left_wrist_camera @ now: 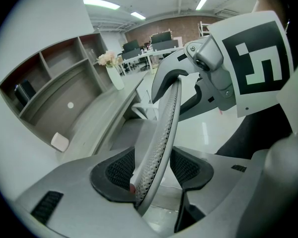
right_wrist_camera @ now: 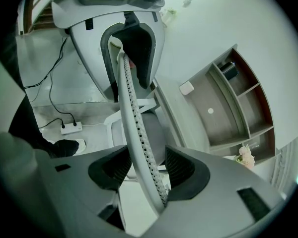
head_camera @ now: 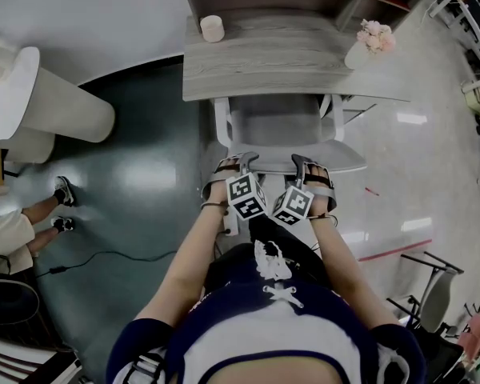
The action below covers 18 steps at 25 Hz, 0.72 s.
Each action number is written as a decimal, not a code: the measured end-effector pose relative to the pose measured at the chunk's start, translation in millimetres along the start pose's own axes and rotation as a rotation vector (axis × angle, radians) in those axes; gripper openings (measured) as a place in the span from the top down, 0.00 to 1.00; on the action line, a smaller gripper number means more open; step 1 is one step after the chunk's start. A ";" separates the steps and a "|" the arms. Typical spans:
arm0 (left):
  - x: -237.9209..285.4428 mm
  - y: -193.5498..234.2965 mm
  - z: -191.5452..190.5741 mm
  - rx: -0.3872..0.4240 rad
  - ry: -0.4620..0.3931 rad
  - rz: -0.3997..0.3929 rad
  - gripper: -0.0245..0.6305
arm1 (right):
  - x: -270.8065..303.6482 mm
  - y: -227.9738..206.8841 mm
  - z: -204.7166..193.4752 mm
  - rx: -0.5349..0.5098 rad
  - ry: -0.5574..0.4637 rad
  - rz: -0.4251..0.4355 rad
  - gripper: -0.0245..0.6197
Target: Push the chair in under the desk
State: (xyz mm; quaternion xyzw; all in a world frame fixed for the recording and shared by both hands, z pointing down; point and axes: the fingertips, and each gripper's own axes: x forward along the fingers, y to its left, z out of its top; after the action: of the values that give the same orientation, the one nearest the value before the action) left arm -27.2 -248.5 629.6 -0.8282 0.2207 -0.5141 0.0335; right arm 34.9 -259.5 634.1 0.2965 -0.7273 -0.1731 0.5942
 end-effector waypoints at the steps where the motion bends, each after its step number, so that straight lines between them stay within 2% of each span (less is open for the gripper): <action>1: 0.6 1.4 -0.1 -0.001 0.000 0.000 0.62 | 0.9 -1.2 0.5 0.000 0.000 0.001 0.67; 18: 7.2 19.7 3.7 -0.006 0.002 0.005 0.62 | 13.8 -16.1 2.9 -0.014 -0.016 -0.007 0.67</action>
State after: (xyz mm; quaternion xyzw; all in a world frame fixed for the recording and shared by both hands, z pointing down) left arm -27.8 -269.8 628.3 -0.8272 0.2242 -0.5143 0.0319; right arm 34.2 -280.9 634.3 0.2934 -0.7298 -0.1828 0.5899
